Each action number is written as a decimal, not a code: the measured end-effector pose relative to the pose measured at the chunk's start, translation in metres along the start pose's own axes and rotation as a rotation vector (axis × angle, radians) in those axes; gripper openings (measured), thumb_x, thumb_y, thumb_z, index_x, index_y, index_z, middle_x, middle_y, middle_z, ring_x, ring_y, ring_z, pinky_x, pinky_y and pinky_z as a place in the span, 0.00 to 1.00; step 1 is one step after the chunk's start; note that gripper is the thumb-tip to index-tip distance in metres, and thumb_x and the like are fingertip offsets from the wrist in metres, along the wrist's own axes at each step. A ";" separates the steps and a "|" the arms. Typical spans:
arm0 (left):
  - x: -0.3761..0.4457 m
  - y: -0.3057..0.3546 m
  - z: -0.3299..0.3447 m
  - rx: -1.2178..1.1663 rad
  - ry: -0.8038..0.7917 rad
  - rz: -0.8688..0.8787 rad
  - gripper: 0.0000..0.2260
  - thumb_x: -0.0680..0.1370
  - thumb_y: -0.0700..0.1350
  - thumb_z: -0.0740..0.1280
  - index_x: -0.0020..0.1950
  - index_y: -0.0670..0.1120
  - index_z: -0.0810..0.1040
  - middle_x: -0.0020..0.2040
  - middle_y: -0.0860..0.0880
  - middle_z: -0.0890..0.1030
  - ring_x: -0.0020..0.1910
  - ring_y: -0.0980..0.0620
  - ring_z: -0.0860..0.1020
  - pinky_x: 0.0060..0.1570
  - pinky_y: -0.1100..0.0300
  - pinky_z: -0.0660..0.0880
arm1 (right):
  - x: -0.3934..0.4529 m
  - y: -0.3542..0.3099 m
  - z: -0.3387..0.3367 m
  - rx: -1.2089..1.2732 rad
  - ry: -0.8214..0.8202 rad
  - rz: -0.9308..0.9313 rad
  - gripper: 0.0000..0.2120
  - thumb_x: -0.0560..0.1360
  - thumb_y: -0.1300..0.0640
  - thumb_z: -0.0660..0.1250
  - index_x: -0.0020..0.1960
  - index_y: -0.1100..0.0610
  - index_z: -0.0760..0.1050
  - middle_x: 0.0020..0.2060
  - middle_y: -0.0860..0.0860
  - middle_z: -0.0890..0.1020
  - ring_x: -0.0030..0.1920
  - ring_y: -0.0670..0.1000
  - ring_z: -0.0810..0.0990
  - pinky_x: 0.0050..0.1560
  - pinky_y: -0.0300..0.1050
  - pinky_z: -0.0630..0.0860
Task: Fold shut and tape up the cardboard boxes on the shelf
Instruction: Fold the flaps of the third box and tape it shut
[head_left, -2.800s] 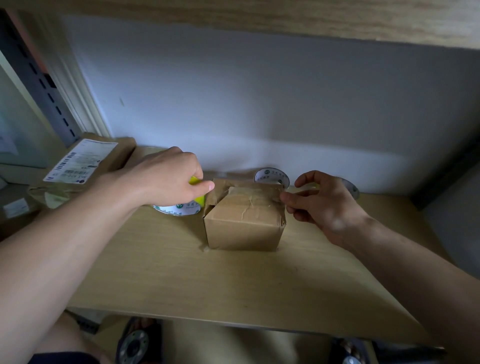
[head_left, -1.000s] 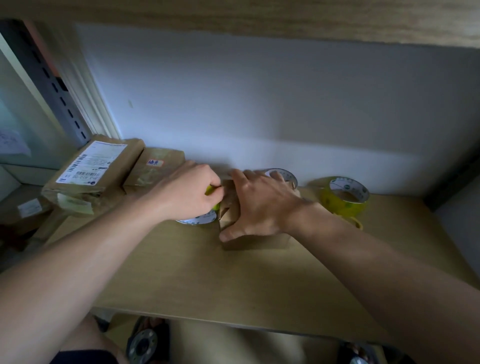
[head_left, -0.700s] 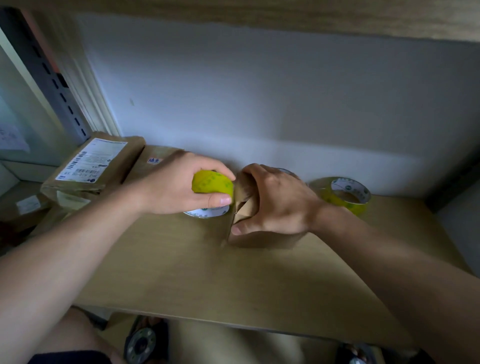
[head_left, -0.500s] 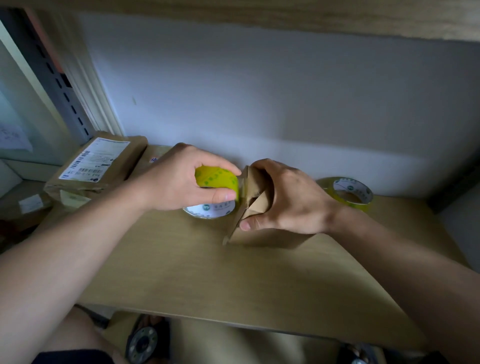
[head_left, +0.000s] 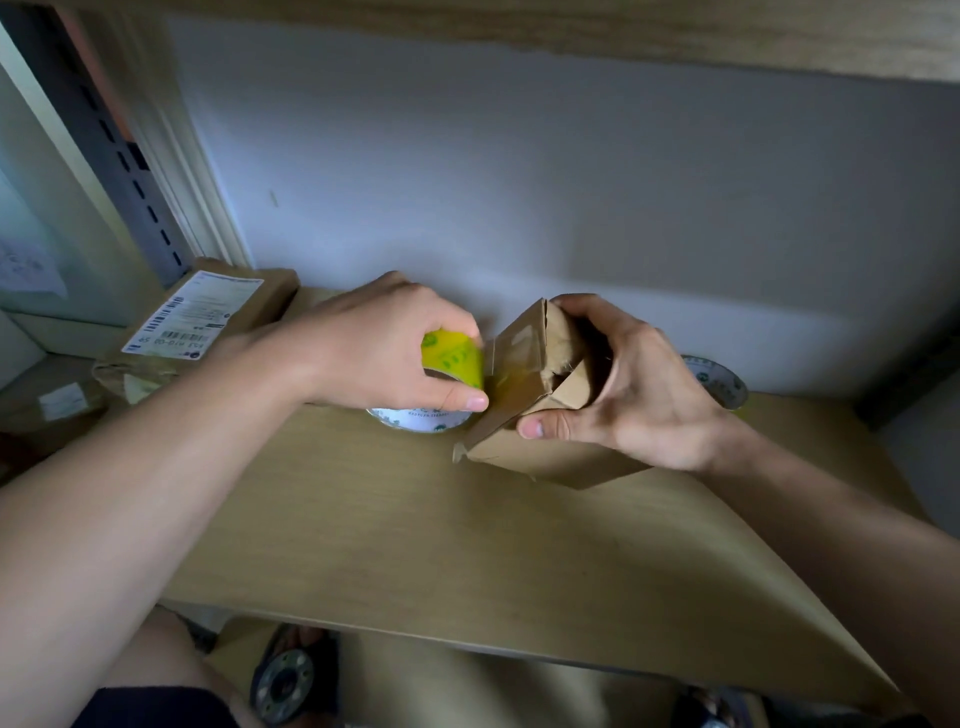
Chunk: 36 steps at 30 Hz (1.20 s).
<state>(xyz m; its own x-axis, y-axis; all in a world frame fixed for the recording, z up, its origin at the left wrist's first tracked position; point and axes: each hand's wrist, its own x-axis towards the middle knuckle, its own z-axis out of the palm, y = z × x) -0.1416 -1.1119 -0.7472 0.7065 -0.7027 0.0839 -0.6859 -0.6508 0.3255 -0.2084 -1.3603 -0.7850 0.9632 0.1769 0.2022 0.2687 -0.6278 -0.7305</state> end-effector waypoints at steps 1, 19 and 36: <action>0.001 0.001 -0.001 0.035 -0.027 -0.012 0.20 0.69 0.69 0.72 0.45 0.54 0.80 0.34 0.54 0.80 0.37 0.55 0.77 0.36 0.54 0.75 | -0.001 0.002 -0.001 0.026 0.001 -0.002 0.47 0.54 0.34 0.82 0.68 0.47 0.72 0.53 0.39 0.82 0.57 0.42 0.81 0.60 0.44 0.78; -0.005 -0.029 0.026 -0.398 0.053 -0.033 0.25 0.66 0.68 0.74 0.57 0.56 0.84 0.51 0.58 0.85 0.53 0.55 0.83 0.57 0.46 0.79 | -0.019 0.033 -0.019 0.418 -0.034 0.062 0.43 0.60 0.57 0.85 0.70 0.56 0.68 0.60 0.52 0.83 0.61 0.54 0.83 0.58 0.45 0.79; 0.008 0.001 0.060 -0.294 0.238 -0.007 0.25 0.70 0.65 0.69 0.62 0.54 0.84 0.55 0.61 0.86 0.55 0.62 0.83 0.60 0.52 0.79 | -0.028 0.062 -0.029 0.272 -0.158 0.204 0.46 0.55 0.53 0.86 0.68 0.51 0.66 0.57 0.42 0.82 0.59 0.41 0.82 0.54 0.35 0.78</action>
<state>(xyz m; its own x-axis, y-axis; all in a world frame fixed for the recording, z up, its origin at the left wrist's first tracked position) -0.1475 -1.1353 -0.8026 0.7557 -0.5891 0.2861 -0.6258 -0.5207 0.5807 -0.2183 -1.4265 -0.8173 0.9789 0.1976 -0.0530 0.0406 -0.4415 -0.8963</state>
